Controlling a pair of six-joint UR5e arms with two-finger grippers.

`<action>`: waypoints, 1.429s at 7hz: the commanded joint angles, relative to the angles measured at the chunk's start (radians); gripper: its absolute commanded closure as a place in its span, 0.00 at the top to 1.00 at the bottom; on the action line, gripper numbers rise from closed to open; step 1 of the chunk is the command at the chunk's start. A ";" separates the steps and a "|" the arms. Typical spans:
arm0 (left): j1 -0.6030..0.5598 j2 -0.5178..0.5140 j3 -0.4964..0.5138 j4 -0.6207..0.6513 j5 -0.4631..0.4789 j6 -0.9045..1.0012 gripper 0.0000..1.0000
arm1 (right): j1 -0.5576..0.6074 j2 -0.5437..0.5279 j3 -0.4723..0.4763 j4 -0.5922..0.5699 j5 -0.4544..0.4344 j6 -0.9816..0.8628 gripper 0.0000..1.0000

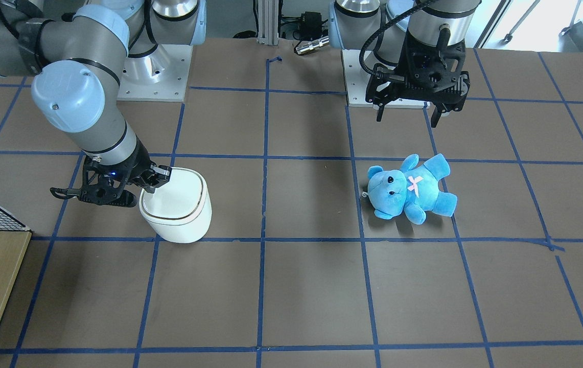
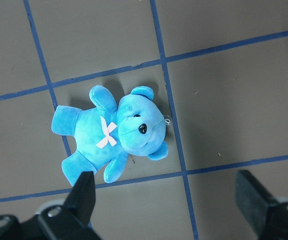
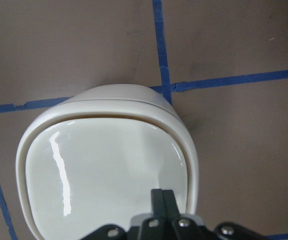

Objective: Open trash can with right arm
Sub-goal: 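Pull the lid edge up and away with the right gripper, flipping it open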

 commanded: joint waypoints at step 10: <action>0.000 0.000 0.000 0.000 0.000 0.000 1.00 | 0.000 -0.038 -0.063 0.022 0.006 0.013 0.20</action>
